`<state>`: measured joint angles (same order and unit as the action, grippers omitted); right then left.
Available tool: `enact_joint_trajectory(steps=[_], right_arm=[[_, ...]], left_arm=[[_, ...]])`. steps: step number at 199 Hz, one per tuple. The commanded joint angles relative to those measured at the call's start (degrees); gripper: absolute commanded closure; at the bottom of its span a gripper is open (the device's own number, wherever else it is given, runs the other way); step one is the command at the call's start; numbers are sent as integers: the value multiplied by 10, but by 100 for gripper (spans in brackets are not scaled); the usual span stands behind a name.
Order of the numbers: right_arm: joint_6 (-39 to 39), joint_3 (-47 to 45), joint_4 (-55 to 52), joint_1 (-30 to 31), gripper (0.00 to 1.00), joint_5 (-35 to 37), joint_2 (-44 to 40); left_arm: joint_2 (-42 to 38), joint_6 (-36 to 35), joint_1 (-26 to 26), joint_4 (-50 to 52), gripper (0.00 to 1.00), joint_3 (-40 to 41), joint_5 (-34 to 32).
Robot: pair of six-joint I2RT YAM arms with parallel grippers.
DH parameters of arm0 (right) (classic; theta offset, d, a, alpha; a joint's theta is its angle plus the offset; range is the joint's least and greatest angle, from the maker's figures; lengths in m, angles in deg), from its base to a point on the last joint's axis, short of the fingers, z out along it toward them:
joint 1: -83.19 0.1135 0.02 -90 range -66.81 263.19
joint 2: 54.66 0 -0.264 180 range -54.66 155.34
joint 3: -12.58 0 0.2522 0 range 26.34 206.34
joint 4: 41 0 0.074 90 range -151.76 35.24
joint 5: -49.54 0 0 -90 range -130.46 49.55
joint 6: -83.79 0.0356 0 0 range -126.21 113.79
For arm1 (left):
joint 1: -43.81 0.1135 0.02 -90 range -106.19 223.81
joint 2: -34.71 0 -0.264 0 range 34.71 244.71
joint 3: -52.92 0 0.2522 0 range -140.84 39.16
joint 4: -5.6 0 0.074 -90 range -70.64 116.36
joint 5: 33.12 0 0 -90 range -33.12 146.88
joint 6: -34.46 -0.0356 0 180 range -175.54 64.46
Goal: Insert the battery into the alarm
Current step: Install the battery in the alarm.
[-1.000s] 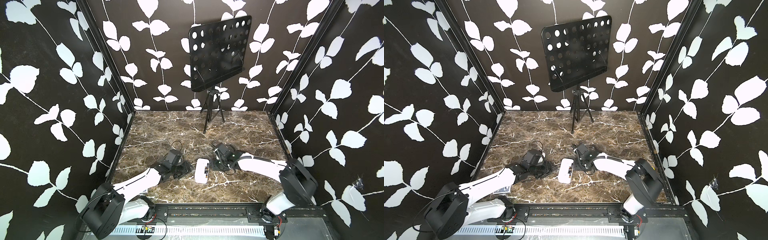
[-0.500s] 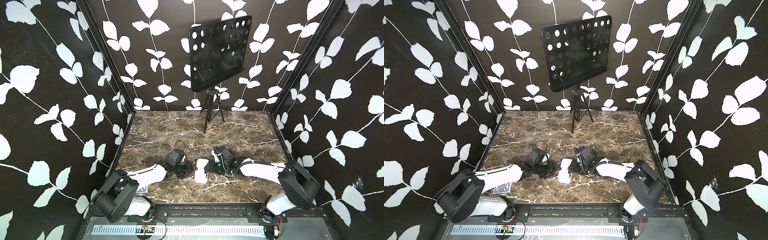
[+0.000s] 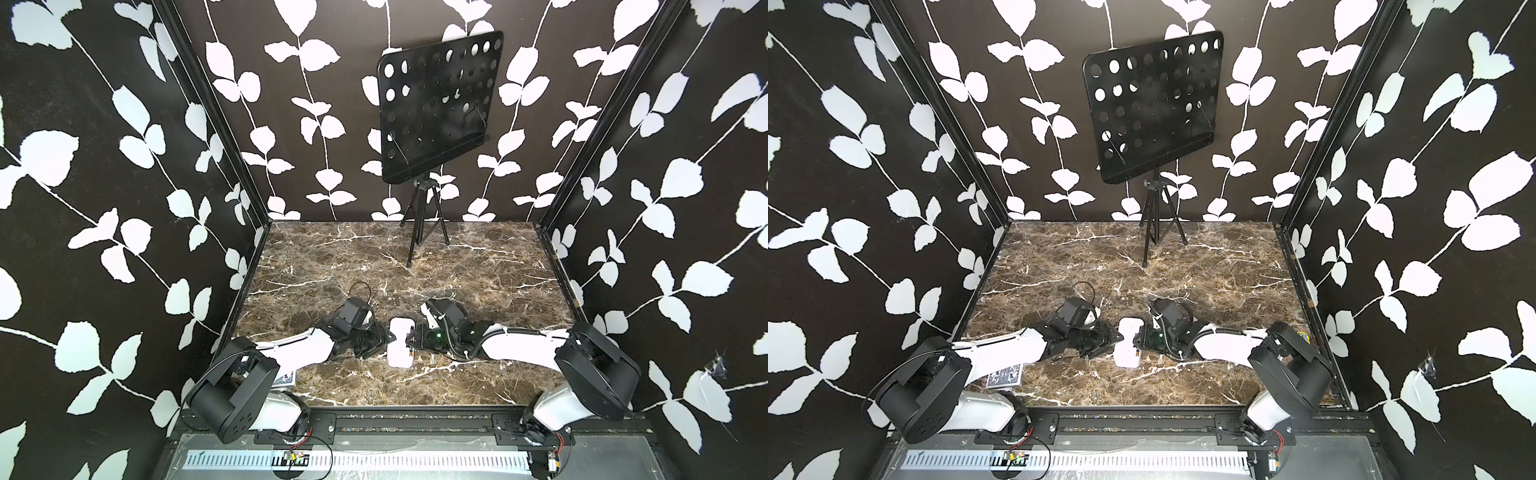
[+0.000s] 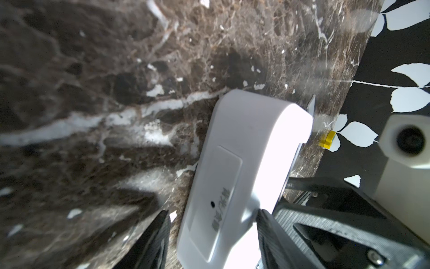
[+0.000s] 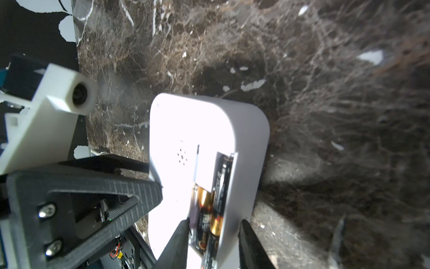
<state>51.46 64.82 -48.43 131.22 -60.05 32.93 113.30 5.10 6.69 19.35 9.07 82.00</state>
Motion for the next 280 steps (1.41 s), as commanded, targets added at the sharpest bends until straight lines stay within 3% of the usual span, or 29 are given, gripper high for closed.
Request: enact_joint_trajectory(steps=[1, 128, 245, 280], right_arm=[[7, -13, 8, 4, 64, -7, -9], [-27, -71, 8, 8, 77, 11, 36], [-106, 20, -192, 39, 77, 109, 77], [-136, 121, -272, 35, 67, 137, 45]], left_arm=[[4, -4, 1, 2, 39, -3, 5], [0, -1, 0, 1, 41, 8, 2], [-13, 6, -5, 4, 42, 13, -12], [-32, -13, -4, 58, 41, -15, -34]])
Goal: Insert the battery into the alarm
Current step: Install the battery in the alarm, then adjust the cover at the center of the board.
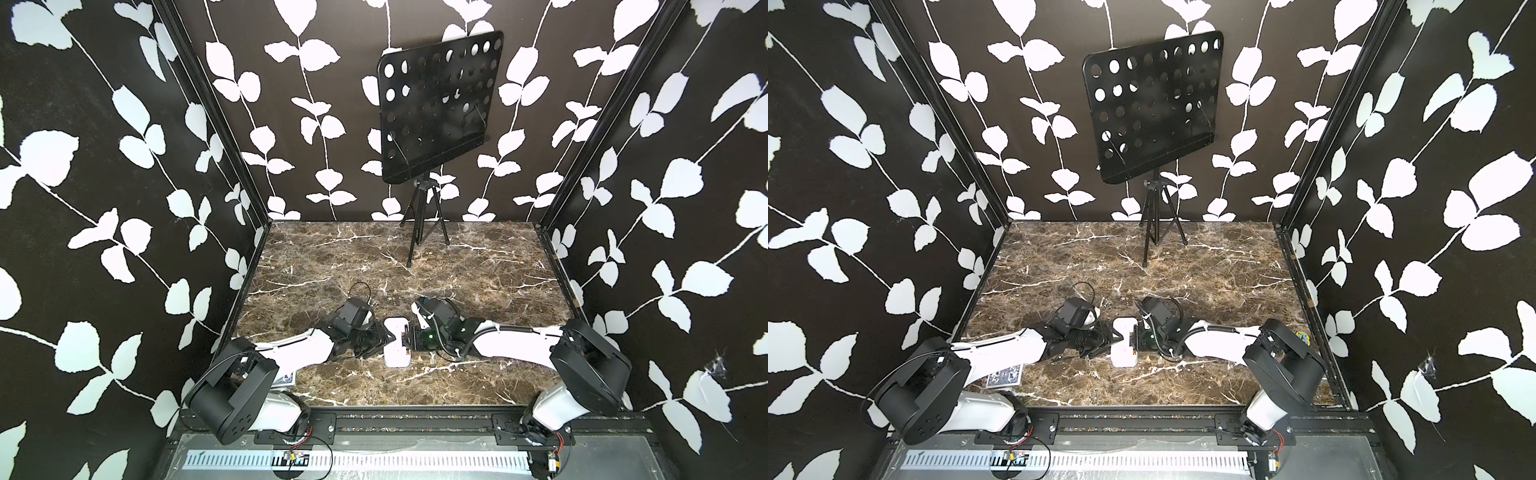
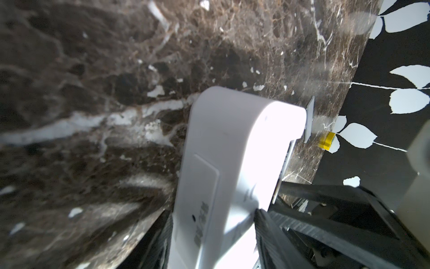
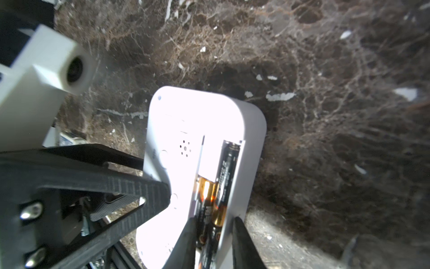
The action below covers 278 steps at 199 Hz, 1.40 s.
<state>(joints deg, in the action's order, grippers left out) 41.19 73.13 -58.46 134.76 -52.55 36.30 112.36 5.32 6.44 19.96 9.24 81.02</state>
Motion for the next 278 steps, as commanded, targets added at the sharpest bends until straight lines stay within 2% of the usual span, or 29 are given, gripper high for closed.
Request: enact_joint_trajectory(steps=[1, 25, 48, 73, 101, 126, 147, 193, 220, 278], right_arm=[[-34, 42, -174, -1, 66, 62, 12], [-57, 121, -225, -15, 57, 69, -11], [-73, 152, -249, -34, 49, 63, -39], [-86, 127, -271, -78, 49, 75, -85], [-110, 80, -347, -165, 51, 120, -121], [-157, 53, -391, -249, 51, 130, -116], [-190, 50, -407, -295, 50, 129, -96], [-209, 67, -352, -335, 50, 89, -25], [-217, 90, -335, -339, 49, 55, 21], [-234, 73, -315, -338, 48, 47, 59]], left_arm=[[-23, -16, -2, 54, 41, -18, -25], [-42, -27, -2, 110, 40, -47, -55], [-63, -30, -1, 139, 38, -69, -87], [-69, -36, -1, 162, 38, -106, -92], [-45, -40, -17, 194, 38, -170, -95], [-8, -3, -64, 144, 38, -200, -102], [35, 21, -98, 101, 37, -224, -101], [129, 45, -150, 48, 36, -276, -94], [159, 53, -160, 37, 36, -292, -95], [202, 58, -164, 19, 36, -307, -88]])
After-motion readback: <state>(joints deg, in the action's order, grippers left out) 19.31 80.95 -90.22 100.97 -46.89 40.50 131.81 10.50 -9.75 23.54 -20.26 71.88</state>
